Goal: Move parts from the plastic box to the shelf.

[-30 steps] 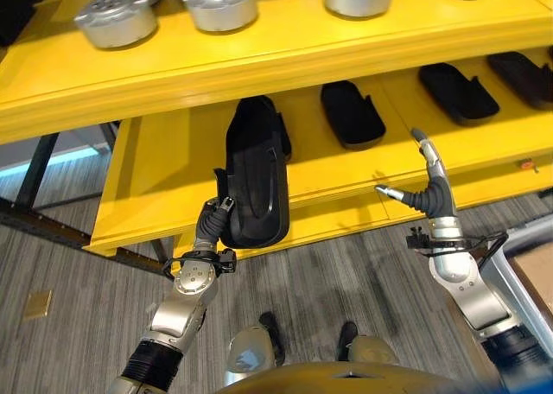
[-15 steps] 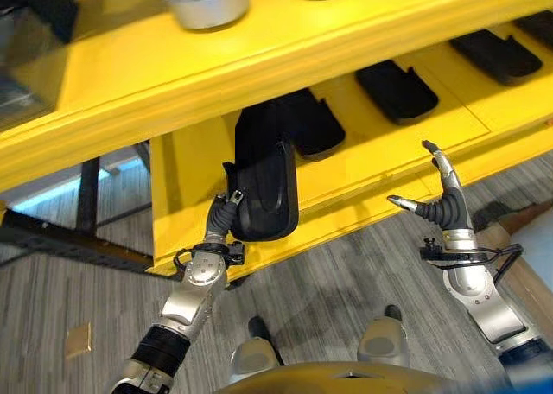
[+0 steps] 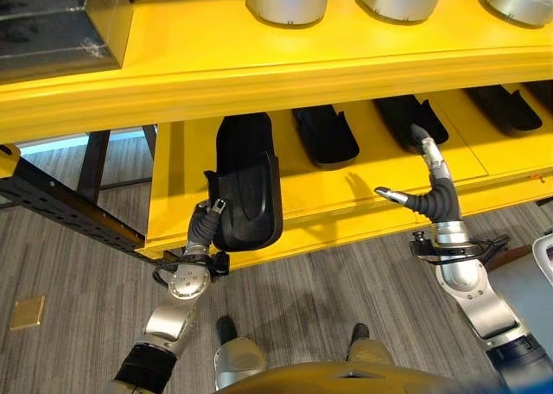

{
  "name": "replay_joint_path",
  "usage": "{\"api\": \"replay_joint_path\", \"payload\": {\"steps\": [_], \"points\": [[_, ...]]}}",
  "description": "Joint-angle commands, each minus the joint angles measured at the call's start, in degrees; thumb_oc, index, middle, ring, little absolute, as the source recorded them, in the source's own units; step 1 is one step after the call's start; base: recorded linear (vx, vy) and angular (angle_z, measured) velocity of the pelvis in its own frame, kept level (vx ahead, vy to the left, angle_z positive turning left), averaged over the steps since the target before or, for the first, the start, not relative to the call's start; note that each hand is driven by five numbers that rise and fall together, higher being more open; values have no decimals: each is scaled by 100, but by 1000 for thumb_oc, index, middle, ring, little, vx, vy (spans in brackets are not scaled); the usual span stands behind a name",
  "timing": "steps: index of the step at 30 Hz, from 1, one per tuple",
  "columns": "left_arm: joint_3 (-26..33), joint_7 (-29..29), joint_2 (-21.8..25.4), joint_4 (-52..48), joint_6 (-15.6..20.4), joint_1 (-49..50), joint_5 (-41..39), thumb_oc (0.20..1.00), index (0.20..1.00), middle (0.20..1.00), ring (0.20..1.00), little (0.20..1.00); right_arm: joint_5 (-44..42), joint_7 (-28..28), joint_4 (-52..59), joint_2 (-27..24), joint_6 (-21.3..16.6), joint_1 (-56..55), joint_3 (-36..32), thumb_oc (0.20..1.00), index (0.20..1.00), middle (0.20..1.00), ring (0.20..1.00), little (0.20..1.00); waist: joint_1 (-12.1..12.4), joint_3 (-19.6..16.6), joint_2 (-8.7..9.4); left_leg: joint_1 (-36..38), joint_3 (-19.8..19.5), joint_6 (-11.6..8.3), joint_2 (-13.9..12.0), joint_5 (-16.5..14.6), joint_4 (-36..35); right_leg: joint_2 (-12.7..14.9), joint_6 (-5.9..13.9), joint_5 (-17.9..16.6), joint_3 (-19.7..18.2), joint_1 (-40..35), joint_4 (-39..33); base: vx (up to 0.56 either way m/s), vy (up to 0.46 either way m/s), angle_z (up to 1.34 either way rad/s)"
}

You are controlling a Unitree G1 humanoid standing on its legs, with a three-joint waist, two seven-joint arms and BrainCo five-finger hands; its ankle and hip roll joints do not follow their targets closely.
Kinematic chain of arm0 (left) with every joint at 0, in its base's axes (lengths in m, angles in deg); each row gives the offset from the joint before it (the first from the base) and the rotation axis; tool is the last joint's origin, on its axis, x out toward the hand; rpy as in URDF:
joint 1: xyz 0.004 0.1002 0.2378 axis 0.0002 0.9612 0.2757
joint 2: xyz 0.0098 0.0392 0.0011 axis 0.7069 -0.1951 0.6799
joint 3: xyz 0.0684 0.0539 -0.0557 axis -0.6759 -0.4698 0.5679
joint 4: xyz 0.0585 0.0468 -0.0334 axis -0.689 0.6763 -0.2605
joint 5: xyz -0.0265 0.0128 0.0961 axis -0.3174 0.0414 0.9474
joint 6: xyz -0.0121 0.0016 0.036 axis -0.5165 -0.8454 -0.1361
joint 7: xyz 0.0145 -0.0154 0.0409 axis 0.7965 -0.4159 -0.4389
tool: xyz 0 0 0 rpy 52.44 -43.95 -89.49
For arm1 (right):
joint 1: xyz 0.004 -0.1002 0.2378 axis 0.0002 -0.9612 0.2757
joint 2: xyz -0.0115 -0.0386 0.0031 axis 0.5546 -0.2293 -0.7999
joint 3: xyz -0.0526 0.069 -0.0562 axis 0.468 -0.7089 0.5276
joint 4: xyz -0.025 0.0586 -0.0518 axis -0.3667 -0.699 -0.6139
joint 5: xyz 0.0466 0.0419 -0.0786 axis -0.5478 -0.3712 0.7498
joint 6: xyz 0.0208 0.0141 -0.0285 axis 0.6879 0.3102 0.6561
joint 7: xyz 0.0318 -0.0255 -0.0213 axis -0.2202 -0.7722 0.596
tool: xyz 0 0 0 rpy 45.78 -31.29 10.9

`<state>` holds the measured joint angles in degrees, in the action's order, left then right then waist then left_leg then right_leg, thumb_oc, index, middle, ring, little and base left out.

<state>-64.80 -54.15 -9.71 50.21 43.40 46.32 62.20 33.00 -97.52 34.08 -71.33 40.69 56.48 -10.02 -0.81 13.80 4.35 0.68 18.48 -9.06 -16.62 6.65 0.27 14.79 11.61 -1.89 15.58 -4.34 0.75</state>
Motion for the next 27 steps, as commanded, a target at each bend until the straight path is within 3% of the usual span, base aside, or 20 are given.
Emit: {"api": "replay_joint_path", "payload": {"steps": [1, 5, 12, 17, 18, 20, 27], "points": [[197, -537, 14, -260, 227, -721, 22, 200, 200, 200, 200, 200, 21, 259, 467, -142, -417, 476, -38, 1000, 1000, 1000, 1000, 1000, 32, 110, -19, -145, -185, 235, 49, -556, 677, -367, -407, 543, -95, 381, 807, 3, -81, 1], [247, -885, -31, 179, 68, -1174, -57, 200, 200, 200, 200, 200, 31, 333, 436, -139, -354, 817, 254, 1000, 1000, 1000, 1000, 1000, 31, 225, 69, -309, -211, 193, -39, -527, 820, -461, -434, 561, -166, 500, 887, -8, -67, -4], [203, -1587, -91, 950, -61, -2051, 542, 200, 200, 200, 200, 200, 36, 437, 397, -107, -258, 1265, 449, 1000, 1000, 1000, 1000, 1000, -92, 491, 138, -608, -247, 148, -112, -505, 1079, -542, -450, 588, -293, 733, 1054, -30, -12, -5], [257, -1834, 222, 1324, -208, -2617, 837, 200, 200, 200, 200, 200, 174, 16, 383, -190, -210, 1483, 319, 1000, 1000, 1000, 1000, 1000, -198, 716, 119, -876, -249, 153, -101, -530, 1306, -539, -461, 567, -389, 1007, 1227, -79, 35, -7], [289, -1956, 356, 1505, -261, -2775, 995, 200, 200, 200, 200, 200, 268, -365, 406, -231, -159, 1534, 165, 1000, 1000, 1000, 1000, 1000, -256, 819, 90, -980, -239, 160, -82, -547, 1384, -523, -463, 556, -441, 1134, 1289, -145, 72, -6], [316, -2014, 454, 1636, -288, -2850, 1070, 200, 200, 200, 200, 200, 311, -557, 456, -279, -127, 1544, 26, 1000, 1000, 1000, 1000, 1000, -310, 889, 45, -1051, -234, 170, -58, -562, 1435, -507, -464, 565, -494, 1240, 1353, -110, 108, -7], [468, -2227, 901, 2216, -528, -3044, 1463, 200, 200, 200, 200, 200, 368, -419, 686, -634, -116, 1411, -495, 1000, 1000, 1000, 1000, 1000, -528, 1102, -193, -1260, -178, 214, 45, -622, 1622, -373, -463, 629, -674, 1631, 1666, -61, 151, -9]]}}
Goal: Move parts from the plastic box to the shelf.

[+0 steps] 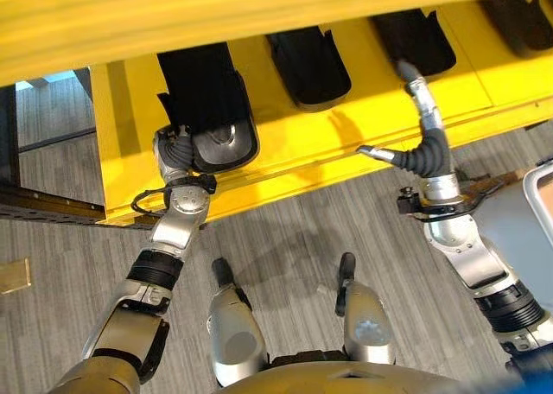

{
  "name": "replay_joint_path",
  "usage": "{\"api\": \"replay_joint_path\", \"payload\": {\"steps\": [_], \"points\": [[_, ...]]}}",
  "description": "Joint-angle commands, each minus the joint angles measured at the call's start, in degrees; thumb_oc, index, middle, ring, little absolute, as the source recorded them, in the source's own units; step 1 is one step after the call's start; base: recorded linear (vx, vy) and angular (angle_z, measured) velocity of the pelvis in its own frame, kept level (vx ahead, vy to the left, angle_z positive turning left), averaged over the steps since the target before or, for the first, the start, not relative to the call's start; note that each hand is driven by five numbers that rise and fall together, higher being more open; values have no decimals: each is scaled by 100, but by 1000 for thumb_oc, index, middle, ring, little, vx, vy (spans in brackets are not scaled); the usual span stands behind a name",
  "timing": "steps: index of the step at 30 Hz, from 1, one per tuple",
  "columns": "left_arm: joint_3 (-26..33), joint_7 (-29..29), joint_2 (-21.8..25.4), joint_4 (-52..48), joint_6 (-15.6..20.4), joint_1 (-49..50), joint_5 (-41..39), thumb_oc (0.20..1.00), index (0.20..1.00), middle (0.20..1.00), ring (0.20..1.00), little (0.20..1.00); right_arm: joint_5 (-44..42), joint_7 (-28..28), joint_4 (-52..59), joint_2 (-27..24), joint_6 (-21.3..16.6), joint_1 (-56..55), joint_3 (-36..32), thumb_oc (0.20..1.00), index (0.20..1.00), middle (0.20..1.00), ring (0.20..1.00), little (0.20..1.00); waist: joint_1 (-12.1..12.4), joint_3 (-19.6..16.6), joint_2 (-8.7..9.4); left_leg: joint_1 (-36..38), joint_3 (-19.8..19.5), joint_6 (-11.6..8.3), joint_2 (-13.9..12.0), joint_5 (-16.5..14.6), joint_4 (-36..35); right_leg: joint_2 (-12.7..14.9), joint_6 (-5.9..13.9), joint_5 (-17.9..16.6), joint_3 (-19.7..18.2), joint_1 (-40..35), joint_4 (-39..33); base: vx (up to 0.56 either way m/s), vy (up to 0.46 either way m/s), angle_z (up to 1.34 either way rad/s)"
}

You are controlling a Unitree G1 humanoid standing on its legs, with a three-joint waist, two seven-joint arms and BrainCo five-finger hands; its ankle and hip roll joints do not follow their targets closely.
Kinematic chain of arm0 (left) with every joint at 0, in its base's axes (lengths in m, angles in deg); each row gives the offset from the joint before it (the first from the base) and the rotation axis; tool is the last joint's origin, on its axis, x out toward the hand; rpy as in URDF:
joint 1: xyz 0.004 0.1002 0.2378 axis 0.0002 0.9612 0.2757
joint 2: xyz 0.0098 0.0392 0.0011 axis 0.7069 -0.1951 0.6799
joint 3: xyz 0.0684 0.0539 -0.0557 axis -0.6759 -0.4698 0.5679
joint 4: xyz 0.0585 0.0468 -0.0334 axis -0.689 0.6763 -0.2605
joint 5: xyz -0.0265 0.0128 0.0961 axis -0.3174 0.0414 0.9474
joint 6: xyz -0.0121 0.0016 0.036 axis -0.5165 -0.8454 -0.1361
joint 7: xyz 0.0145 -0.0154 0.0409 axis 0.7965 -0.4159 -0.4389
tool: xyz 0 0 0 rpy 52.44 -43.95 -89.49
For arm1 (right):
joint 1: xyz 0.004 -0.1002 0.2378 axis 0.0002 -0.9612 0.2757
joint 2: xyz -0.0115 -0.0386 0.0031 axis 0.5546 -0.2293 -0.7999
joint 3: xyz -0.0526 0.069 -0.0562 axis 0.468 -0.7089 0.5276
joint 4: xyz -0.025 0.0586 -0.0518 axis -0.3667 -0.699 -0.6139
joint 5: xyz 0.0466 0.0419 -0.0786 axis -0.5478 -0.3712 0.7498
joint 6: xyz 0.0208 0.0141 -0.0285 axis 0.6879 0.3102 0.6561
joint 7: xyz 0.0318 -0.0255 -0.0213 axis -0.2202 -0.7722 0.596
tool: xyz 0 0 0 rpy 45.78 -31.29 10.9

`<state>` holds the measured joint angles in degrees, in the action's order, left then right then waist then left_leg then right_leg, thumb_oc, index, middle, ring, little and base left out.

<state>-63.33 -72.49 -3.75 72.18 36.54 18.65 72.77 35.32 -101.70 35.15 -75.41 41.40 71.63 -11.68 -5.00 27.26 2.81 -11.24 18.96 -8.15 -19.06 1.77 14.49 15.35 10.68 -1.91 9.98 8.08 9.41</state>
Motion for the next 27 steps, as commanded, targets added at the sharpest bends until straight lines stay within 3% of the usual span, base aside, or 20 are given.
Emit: {"api": "replay_joint_path", "payload": {"steps": [1, 4, 14, 27], "points": [[335, -401, 345, 50, 126, -287, 440, 200, 200, 200, 200, 200, 140, 31, 590, -265, -180, -113, -360, 1000, 1000, 1000, 1000, 1000, -123, -228, -60, -90, -226, 125, 295, -143, 221, -415, -371, 641, -128, 425, 833, -43, 139, -9], [388, -451, 552, 263, 44, -327, 474, 200, 200, 200, 200, 200, 106, 146, 595, -466, -162, -111, -479, 1000, 1000, 1000, 1000, 1000, -181, -147, -150, -135, -231, 150, 337, -181, 280, -356, -363, 666, -166, 528, 929, -34, 114, -7], [540, -572, 967, 758, -181, -626, 472, 200, 200, 200, 200, 200, 95, 348, 591, -753, 27, 225, -610, 1000, 1000, 1000, 1000, 1000, -258, 37, -186, -406, -262, 191, 406, -242, 453, -266, -326, 648, -256, 883, 1124, -47, 62, -4], [521, -444, 1658, 1741, -439, -1686, -173, 200, 200, 200, 200, 200, 13, 484, 582, -1088, 333, 657, -718, 1000, 1000, 1000, 1000, 1000, -421, 252, -13, -738, 48, 286, 405, -501, 875, -143, -171, 488, -410, 1242, 1117, -26, 88, -2]]}}
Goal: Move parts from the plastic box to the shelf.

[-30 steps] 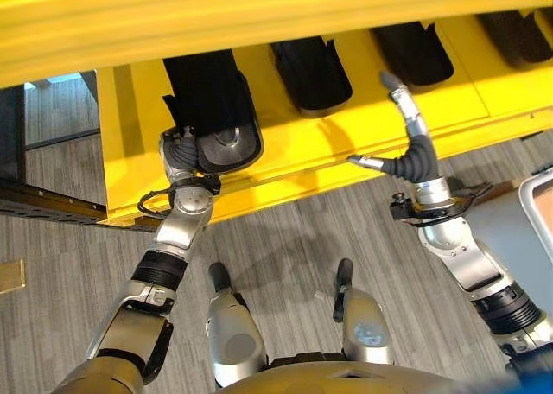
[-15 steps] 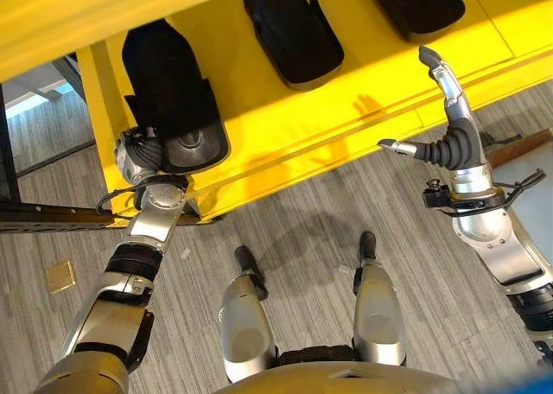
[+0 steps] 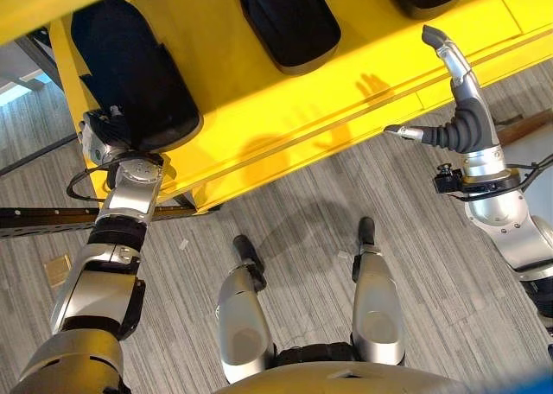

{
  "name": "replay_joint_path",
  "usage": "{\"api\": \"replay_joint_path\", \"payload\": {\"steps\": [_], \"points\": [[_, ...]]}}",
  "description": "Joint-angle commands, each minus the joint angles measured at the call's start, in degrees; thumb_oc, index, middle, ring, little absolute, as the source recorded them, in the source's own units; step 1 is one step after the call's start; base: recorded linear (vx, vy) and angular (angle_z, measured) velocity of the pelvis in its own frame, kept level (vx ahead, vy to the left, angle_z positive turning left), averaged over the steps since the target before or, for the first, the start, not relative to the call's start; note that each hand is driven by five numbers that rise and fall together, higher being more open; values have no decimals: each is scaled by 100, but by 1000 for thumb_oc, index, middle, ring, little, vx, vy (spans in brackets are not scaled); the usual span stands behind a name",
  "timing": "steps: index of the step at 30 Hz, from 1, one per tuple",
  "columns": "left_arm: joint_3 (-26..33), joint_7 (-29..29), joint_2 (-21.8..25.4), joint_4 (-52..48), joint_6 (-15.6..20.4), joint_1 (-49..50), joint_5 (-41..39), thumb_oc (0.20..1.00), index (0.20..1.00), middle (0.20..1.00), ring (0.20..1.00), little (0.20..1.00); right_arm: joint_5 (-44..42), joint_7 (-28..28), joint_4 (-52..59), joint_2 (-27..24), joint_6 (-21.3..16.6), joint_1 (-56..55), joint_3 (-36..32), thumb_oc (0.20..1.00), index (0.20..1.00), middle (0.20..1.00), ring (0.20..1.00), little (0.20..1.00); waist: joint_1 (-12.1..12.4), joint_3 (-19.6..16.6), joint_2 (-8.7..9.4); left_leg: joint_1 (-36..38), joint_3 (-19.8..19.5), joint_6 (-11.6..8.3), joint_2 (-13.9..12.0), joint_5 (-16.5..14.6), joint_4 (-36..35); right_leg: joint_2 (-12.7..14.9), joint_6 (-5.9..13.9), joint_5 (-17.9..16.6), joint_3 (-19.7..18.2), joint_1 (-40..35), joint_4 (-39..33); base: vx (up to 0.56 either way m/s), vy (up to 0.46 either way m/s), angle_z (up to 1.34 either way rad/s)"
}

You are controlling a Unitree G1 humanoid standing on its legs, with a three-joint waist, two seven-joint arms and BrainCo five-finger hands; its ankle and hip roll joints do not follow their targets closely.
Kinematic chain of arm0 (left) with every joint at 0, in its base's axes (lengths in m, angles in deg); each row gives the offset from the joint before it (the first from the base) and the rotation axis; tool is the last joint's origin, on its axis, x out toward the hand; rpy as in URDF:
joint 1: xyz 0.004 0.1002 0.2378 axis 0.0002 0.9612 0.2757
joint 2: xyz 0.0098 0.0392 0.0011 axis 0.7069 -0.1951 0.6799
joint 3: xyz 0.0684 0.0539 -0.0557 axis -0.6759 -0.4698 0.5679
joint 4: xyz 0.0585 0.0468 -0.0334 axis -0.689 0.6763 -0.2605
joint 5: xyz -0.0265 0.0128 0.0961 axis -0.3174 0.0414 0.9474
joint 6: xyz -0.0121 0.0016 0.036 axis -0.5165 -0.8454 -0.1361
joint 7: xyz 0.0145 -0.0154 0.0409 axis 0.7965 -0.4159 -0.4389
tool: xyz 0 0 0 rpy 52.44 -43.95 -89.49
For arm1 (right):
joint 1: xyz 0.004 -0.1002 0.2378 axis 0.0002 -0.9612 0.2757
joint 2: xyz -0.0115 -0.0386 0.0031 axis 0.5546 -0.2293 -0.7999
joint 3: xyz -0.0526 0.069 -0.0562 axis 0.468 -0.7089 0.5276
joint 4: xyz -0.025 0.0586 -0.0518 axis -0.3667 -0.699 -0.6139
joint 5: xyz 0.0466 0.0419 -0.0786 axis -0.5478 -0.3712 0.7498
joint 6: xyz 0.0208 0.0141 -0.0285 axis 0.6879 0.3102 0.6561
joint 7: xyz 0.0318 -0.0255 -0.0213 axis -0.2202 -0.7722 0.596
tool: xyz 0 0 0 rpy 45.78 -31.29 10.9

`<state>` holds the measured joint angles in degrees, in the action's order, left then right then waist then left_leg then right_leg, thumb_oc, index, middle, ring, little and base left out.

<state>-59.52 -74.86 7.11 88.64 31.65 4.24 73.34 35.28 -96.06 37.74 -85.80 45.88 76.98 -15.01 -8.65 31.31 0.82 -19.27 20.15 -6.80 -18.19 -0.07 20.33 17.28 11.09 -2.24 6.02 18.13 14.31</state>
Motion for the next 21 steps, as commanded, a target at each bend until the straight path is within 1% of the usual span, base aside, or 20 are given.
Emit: {"api": "replay_joint_path", "payload": {"steps": [1, 2, 5, 7, 10, 11, 13, 17, 18, 21], "points": [[156, -205, 576, 117, 48, -305, -349, 200, 200, 200, 200, 200, 25, -77, 332, -41, -111, 114, -397, 1000, 1000, 1000, 1000, 1000, -61, -151, 212, 37, -38, 171, 305, -357, 345, -326, -201, 505, -9, 253, 615, 16, 53, -6], [172, -217, 580, 142, 47, -327, -241, 200, 200, 200, 200, 200, 28, -70, 346, -32, -99, 105, -404, 1000, 1000, 1000, 1000, 1000, -71, -151, 228, 8, -20, 177, 298, -389, 397, -330, -197, 501, -19, 269, 615, 15, 46, -5], [167, -250, 647, 130, -15, -405, -303, 200, 200, 200, 200, 200, 0, -80, 359, -29, -93, 56, -457, 1000, 1000, 1000, 1000, 1000, -88, -151, 276, -85, 20, 215, 288, -484, 544, -345, -190, 486, -37, 330, 641, 12, 25, -5], [157, -209, 692, 162, -77, -468, -266, 200, 200, 200, 200, 200, 4, -96, 333, -27, -111, 64, -462, 1000, 1000, 1000, 1000, 1000, -110, -151, 315, -141, 55, 241, 267, -570, 670, -351, -177, 477, -60, 376, 672, 18, 36, -3], [107, -128, 790, 294, -66, -547, -114, 200, 200, 200, 200, 200, -18, -107, 350, -66, -84, 83, -468, 1000, 1000, 1000, 1000, 1000, -157, -151, 336, -203, 117, 268, 233, -671, 824, -353, -176, 485, -100, 445, 737, 52, 78, -5], [81, -82, 842, 332, -113, -611, -72, 200, 200, 200, 200, 200, -25, -83, 340, -95, -84, 93, -484, 1000, 1000, 1000, 1000, 1000, -173, -153, 323, -162, 66, 218, 247, -857, 909, -347, -126, 607, -142, 408, 794, 127, 156, -15], [20, -55, 938, 471, -116, -770, -112, 200, 200, 200, 200, 200, -28, -22, 364, -142, -55, 94, -497, 1000, 1000, 1000, 1000, 1000, -236, -152, 300, -208, 115, 249, 238, -946, 1020, -341, -122, 629, -196, 488, 865, 88, 142, -11], [-18, -84, 1062, 661, -212, -929, -183, 200, 200, 200, 200, 200, 4, 48, 408, -154, -122, -28, -529, 1000, 1000, 1000, 1000, 1000, -315, -151, 269, -281, 184, 320, 244, -1085, 1170, -324, -104, 645, -266, 642, 1005, 41, 92, -6], [-17, -97, 1084, 683, -250, -921, -25, 200, 200, 200, 200, 200, -14, 52, 419, -178, -129, -48, -544, 1000, 1000, 1000, 1000, 1000, -316, -151, 276, -282, 193, 327, 243, -1099, 1183, -321, -105, 646, -261, 647, 1012, 0, 0, 0], [-38, -54, 1188, 705, -340, -851, 101, 200, 200, 200, 200, 200, -42, 63, 426, -227, -126, -108, -589, 1000, 1000, 1000, 1000, 1000, -312, -151, 254, -281, 192, 349, 256, -1134, 1208, -310, -106, 645, -268, 671, 1039, 0, 0, 0]]}}
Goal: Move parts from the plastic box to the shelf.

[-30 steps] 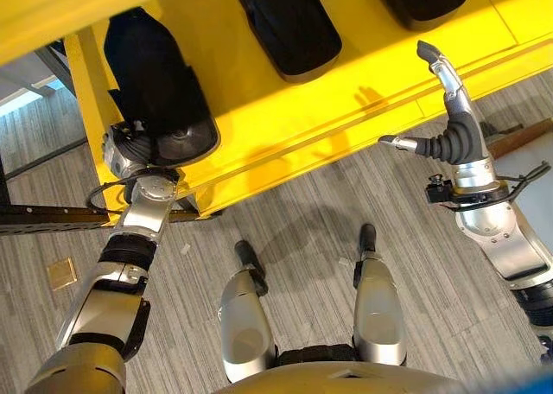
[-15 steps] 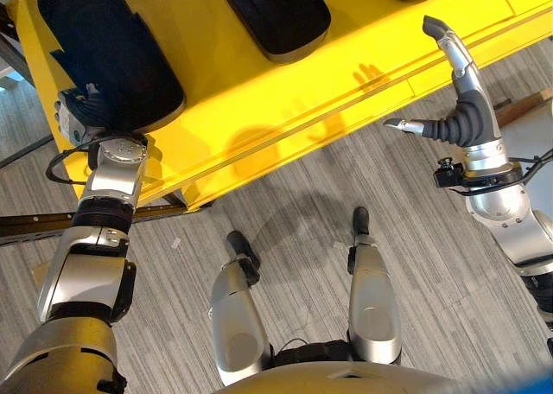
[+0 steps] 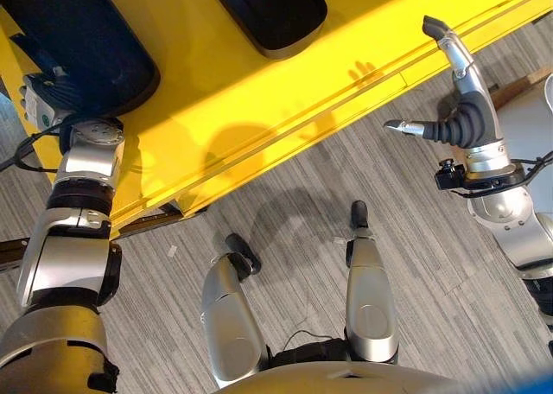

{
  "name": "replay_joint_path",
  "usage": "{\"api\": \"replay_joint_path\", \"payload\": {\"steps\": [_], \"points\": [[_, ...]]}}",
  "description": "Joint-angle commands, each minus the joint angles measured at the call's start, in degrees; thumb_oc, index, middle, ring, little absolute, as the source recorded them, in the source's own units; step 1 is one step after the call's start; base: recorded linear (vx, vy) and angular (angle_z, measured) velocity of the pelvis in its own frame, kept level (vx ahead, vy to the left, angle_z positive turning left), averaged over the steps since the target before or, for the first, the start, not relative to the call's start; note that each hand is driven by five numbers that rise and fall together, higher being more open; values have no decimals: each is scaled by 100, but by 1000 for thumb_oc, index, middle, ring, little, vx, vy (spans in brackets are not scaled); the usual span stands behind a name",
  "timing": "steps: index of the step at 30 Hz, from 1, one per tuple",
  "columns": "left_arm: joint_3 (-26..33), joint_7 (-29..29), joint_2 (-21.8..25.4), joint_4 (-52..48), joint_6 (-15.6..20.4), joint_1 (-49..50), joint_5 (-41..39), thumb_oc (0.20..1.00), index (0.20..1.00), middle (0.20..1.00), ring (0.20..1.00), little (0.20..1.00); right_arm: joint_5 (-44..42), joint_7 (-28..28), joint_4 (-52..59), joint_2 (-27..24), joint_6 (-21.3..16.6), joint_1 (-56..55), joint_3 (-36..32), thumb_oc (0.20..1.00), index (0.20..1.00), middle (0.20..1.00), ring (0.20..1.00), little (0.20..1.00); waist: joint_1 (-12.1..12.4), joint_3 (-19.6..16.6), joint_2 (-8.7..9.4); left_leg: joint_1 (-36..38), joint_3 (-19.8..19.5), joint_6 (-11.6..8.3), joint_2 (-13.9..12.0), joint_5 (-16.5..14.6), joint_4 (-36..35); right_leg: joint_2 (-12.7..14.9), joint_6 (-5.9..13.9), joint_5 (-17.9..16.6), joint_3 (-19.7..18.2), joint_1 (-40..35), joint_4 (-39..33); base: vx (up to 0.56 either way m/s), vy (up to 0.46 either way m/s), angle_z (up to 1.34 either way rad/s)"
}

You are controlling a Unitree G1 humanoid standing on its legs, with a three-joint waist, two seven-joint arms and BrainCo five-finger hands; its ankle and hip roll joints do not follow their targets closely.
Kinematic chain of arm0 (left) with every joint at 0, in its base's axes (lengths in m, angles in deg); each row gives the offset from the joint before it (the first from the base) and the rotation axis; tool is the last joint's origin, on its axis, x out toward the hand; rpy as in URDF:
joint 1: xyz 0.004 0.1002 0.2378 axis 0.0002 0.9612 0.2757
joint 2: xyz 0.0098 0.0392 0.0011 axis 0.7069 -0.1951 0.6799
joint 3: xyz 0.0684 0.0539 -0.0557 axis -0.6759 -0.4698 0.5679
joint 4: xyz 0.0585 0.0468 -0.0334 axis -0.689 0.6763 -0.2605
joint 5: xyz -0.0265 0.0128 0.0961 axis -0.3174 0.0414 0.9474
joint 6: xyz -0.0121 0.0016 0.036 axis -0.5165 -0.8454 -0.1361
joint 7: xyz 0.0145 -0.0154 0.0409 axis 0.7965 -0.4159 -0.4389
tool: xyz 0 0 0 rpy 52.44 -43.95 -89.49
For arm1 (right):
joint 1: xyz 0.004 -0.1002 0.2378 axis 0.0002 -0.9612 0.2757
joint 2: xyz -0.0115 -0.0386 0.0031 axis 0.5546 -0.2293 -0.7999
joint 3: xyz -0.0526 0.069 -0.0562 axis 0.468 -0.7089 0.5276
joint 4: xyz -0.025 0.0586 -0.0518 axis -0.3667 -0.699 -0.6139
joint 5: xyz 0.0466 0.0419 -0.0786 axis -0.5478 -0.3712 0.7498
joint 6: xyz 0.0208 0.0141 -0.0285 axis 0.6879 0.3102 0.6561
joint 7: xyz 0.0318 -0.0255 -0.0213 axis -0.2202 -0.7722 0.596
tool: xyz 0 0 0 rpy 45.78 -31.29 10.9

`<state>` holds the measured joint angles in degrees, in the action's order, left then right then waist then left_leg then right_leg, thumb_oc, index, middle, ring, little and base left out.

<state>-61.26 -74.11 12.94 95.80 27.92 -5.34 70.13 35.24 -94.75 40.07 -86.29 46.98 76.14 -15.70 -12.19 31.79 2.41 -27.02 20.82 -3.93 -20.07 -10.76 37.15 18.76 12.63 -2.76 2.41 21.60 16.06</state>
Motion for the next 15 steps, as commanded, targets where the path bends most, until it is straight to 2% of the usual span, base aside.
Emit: {"api": "replay_joint_path", "payload": {"steps": [1, 8, 9, 15], "points": [[133, -84, 647, -6, 12, 115, 473, 200, 200, 200, 200, 200, -49, -77, 221, -198, -204, -31, -517, 1000, 1000, 1000, 1000, 1000, 41, -200, 83, 493, 132, 69, 448, -70, -472, -453, -262, 689, 90, 335, 869, 0, 0, 0], [189, 190, 688, -97, -22, 431, 533, 200, 200, 200, 200, 200, -49, -41, 244, -207, -236, -182, -580, 1000, 1000, 1000, 1000, 1000, 67, -200, 8, 567, 135, 109, 521, -88, -523, -408, -266, 679, 98, 326, 900, 1, 5, 0], [210, 247, 662, -222, -152, 598, 820, 200, 200, 200, 200, 200, -30, -33, 253, -182, -269, -256, -619, 1000, 1000, 1000, 1000, 1000, 97, -200, -11, 605, 116, 118, 553, -74, -571, -391, -263, 670, 120, 298, 889, 0, 0, 0], [245, 329, 708, -282, -195, 920, 1073, 200, 200, 200, 200, 200, -79, -41, 214, -233, -258, -290, -651, 1000, 1000, 1000, 1000, 1000, 146, -200, -59, 646, 62, 122, 597, -43, -629, -354, -269, 668, 144, 278, 908, 0, 0, 0]]}}
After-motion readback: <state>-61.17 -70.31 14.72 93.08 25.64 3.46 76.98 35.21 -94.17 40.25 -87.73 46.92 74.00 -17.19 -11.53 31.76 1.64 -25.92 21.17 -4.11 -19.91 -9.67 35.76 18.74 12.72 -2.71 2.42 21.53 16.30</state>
